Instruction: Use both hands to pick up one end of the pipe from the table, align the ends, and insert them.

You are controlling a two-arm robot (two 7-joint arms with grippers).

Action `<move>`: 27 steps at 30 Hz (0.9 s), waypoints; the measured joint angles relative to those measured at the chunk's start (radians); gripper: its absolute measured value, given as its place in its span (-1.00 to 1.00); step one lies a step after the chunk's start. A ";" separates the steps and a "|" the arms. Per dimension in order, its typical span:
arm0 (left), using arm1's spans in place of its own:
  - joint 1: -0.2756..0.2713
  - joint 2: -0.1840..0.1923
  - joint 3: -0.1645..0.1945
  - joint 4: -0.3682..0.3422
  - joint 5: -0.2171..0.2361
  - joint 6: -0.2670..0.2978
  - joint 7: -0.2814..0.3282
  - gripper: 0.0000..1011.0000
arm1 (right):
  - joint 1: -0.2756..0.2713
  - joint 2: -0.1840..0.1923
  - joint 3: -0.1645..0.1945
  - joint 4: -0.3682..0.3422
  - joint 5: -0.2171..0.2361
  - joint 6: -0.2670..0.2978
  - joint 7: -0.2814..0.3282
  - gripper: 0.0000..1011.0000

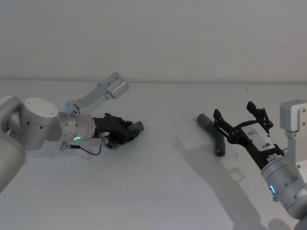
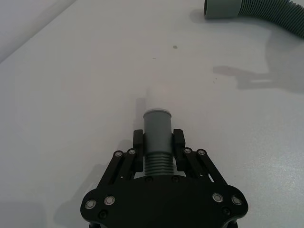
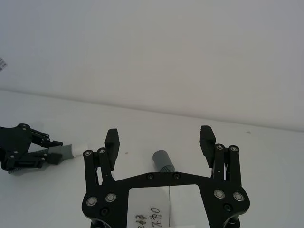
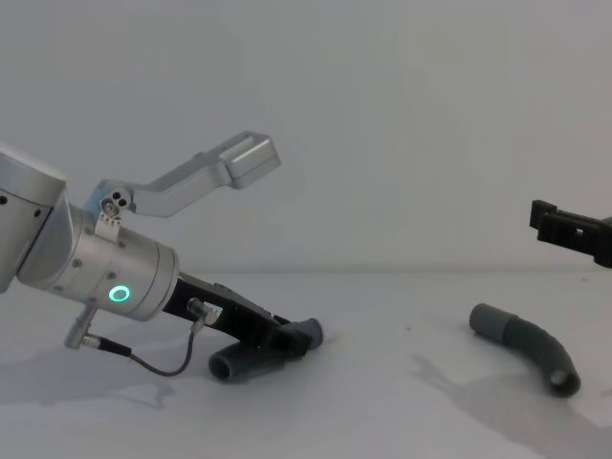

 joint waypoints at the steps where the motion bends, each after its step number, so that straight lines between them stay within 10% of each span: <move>1: 0.000 0.000 0.000 0.000 0.000 0.000 0.000 -0.30 | 0.000 0.000 0.000 0.000 0.000 0.000 0.000 0.98; 13: 0.000 0.000 0.000 0.000 0.000 0.000 0.000 -0.30 | 0.034 0.011 -0.005 0.023 -0.002 0.040 0.026 0.98; 27: 0.000 0.000 0.000 0.000 0.000 0.000 0.000 -0.30 | 0.126 0.025 -0.012 0.080 0.016 0.228 0.075 0.98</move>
